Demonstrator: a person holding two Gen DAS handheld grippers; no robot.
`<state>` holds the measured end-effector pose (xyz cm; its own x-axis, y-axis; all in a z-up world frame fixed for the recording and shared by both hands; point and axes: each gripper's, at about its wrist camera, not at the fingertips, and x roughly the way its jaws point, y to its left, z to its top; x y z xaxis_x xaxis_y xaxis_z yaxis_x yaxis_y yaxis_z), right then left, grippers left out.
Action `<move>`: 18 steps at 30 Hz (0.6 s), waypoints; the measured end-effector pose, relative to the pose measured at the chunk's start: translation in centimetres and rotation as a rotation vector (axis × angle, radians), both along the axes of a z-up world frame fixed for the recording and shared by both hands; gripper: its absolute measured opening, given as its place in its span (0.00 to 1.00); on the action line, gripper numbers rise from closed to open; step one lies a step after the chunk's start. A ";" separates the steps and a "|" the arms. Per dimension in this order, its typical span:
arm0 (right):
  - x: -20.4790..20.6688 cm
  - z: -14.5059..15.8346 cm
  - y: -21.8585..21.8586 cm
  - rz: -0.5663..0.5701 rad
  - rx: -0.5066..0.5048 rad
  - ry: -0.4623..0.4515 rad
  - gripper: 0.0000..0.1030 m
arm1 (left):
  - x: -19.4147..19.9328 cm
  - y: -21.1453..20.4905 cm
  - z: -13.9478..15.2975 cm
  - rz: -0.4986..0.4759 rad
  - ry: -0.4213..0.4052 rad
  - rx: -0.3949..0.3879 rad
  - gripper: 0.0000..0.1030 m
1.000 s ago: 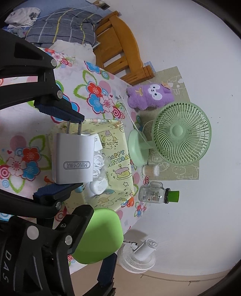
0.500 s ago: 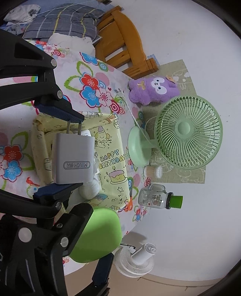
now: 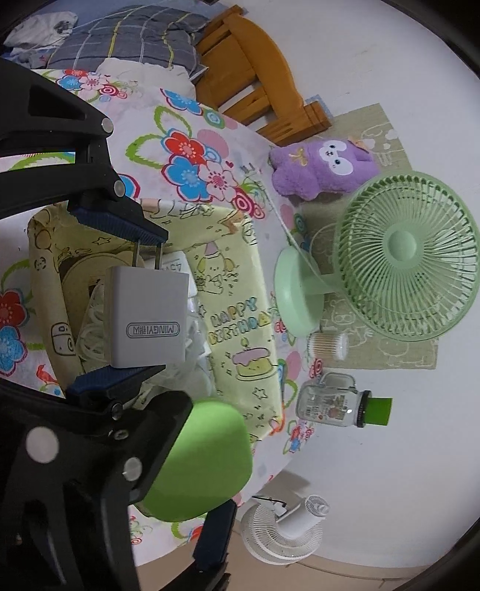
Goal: Organize rigid objects
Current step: 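Lower both tools into the yellow box and open them to release charger and pad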
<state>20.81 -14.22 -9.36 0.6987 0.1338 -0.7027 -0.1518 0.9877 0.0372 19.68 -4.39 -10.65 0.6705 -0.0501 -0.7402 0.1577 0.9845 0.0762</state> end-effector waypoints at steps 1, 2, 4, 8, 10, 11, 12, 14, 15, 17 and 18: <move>0.2 -0.2 0.1 0.002 -0.002 0.004 0.93 | 0.0 0.0 -0.2 -0.002 0.003 0.002 0.62; 0.3 -0.3 0.1 0.003 -0.003 0.007 0.93 | 0.0 0.0 -0.4 -0.002 0.004 0.005 0.62; 0.6 -0.7 0.2 0.005 -0.008 0.013 0.93 | -0.1 0.1 -0.6 0.000 0.001 0.002 0.62; 0.8 -1.2 0.7 0.010 -0.024 0.016 0.93 | -0.3 0.3 -0.3 0.005 -0.018 -0.003 0.70; 0.9 -1.2 0.9 0.012 -0.030 0.012 0.93 | -0.4 0.3 -0.3 -0.004 -0.019 -0.005 0.74; 1.0 -1.2 0.9 0.013 -0.029 0.012 0.93 | -0.3 0.2 -0.3 -0.005 -0.019 -0.003 0.75; 1.1 -1.1 1.0 0.013 -0.030 0.008 0.93 | -0.3 0.2 -0.3 -0.004 -0.021 0.004 0.77; 1.1 -1.1 1.1 0.015 -0.026 0.004 0.93 | -0.4 0.0 -0.4 -0.005 -0.026 0.020 0.78; 1.2 -1.2 1.2 0.014 -0.031 0.001 0.93 | -0.4 0.0 -0.4 -0.003 -0.028 0.021 0.78; 1.3 -1.2 1.5 0.013 -0.041 -0.004 0.93 | -0.2 0.1 -0.5 0.004 -0.024 0.016 0.78; 1.4 -1.3 1.6 0.012 -0.044 -0.008 0.93 | -0.2 0.1 -0.5 0.005 -0.023 0.014 0.78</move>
<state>22.18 -12.63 -10.62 0.7027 0.1109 -0.7028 -0.1636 0.9865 -0.0078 19.48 -4.25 -11.12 0.6876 -0.0365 -0.7251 0.1506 0.9842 0.0932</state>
